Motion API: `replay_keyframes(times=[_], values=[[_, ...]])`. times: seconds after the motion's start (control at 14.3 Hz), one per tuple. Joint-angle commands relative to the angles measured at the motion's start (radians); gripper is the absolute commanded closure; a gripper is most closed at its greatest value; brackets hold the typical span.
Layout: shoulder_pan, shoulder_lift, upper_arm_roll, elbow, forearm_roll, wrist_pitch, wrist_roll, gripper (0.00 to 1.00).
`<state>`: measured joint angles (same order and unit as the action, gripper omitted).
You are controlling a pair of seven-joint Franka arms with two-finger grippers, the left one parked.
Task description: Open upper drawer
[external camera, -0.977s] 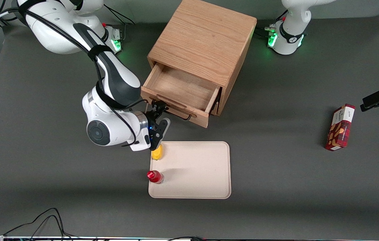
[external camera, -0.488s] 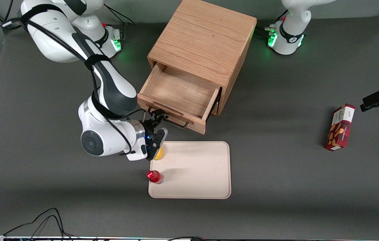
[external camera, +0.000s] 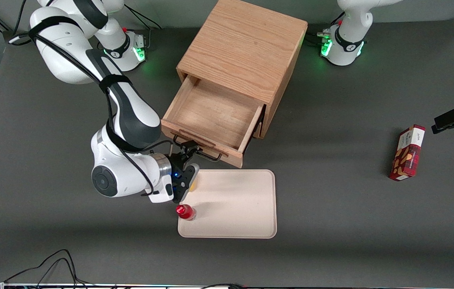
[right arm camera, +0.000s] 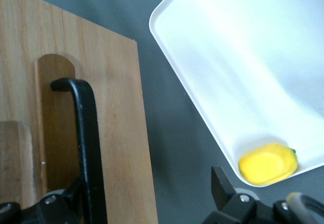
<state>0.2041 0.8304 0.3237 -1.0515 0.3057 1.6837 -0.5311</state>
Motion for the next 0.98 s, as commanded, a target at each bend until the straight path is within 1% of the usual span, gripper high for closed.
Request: replay_keyframes(times=[0.0, 0.28, 0.49, 0.63, 0.7, 0.84, 0.91], values=[[0.005, 0.064, -0.011, 0.109, -0.004, -0.024, -0.015, 0.00], [-0.008, 0.101, -0.022, 0.174, -0.004, -0.024, -0.024, 0.00], [-0.009, 0.099, -0.022, 0.177, -0.004, -0.025, -0.024, 0.00], [-0.009, 0.075, -0.023, 0.177, -0.010, -0.027, -0.024, 0.00], [-0.009, 0.056, -0.023, 0.177, -0.014, -0.051, -0.026, 0.00], [-0.020, -0.012, -0.026, 0.176, -0.016, -0.082, -0.023, 0.00], [-0.018, -0.061, -0.058, 0.174, -0.016, -0.094, -0.017, 0.00]])
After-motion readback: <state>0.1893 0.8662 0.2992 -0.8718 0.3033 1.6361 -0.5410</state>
